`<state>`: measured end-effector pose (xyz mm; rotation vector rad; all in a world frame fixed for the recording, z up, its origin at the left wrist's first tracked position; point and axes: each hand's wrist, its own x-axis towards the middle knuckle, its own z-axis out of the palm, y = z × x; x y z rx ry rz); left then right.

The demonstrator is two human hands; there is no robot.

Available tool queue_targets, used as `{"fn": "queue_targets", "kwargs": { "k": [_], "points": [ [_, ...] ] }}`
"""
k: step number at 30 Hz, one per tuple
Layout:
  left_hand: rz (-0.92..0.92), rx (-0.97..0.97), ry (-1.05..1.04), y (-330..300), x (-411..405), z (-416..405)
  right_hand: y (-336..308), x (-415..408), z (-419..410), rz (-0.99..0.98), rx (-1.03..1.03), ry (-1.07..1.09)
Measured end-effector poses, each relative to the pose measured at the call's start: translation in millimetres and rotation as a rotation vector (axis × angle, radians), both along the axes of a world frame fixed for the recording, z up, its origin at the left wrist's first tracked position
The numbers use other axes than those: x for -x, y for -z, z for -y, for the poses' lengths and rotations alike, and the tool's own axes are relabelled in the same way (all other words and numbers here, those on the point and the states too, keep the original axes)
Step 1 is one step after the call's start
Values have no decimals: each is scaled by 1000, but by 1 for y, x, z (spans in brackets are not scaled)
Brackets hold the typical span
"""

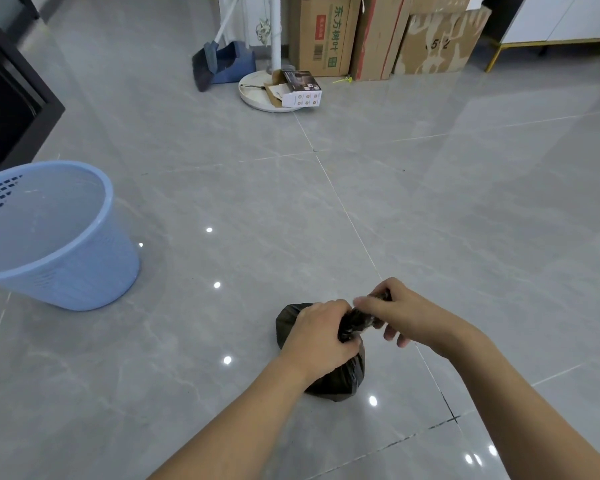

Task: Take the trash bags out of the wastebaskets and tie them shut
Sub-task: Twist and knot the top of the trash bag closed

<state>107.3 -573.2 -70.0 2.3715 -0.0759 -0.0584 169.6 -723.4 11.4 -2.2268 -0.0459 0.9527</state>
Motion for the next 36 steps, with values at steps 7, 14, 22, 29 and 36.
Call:
{"fn": "queue_targets", "kwargs": {
  "k": [7, 14, 22, 29, 36],
  "points": [
    [55, -123, -48, 5, -3, 6, -1, -5, 1, 174, -40, 33],
    [-32, -317, -74, 11, -5, 1, -41, -9, 9, 284, -120, 95],
    [-120, -401, -61, 7, -6, -10, -37, -11, 5, 174, -140, 91],
    [-122, -322, -85, -4, 1, -10, -9, -8, -19, 127, -75, -27],
    [-98, -268, -25, -16, 0, -3, 0, -11, -18, 81, -325, 217]
  ]
}}
